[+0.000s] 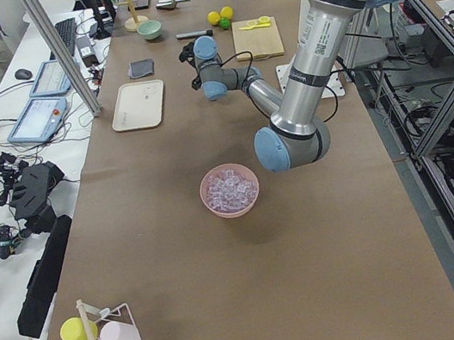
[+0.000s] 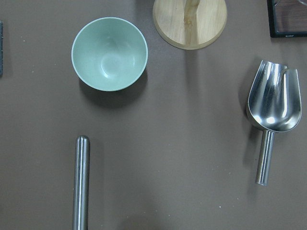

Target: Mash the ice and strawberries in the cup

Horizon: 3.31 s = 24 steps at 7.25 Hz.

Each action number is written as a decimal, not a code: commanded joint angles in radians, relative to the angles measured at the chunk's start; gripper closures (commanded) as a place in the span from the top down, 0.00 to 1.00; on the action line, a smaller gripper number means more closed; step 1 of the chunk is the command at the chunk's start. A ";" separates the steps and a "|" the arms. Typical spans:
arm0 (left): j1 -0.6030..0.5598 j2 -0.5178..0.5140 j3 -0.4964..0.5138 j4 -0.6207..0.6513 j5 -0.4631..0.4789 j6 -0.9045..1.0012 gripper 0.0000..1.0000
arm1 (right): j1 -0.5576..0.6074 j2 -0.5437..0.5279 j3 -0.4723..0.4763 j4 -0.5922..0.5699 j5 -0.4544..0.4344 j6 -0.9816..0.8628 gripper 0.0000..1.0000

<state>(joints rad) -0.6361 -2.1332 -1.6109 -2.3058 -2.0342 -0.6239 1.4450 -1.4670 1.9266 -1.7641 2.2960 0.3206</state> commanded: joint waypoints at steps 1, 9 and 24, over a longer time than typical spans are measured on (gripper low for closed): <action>-0.153 0.092 -0.006 0.008 -0.093 0.145 0.97 | 0.000 -0.001 0.006 0.002 -0.001 0.005 1.00; -0.729 0.335 0.000 0.377 -0.100 0.653 0.97 | -0.005 0.004 0.014 0.126 0.017 0.017 1.00; -0.948 0.335 -0.050 0.766 -0.083 0.661 0.97 | -0.590 0.298 -0.078 0.129 -0.196 0.313 1.00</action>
<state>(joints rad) -1.5838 -1.7943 -1.6610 -1.5395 -2.1174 0.0357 0.9016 -1.1757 1.8514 -1.6358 2.1139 0.6194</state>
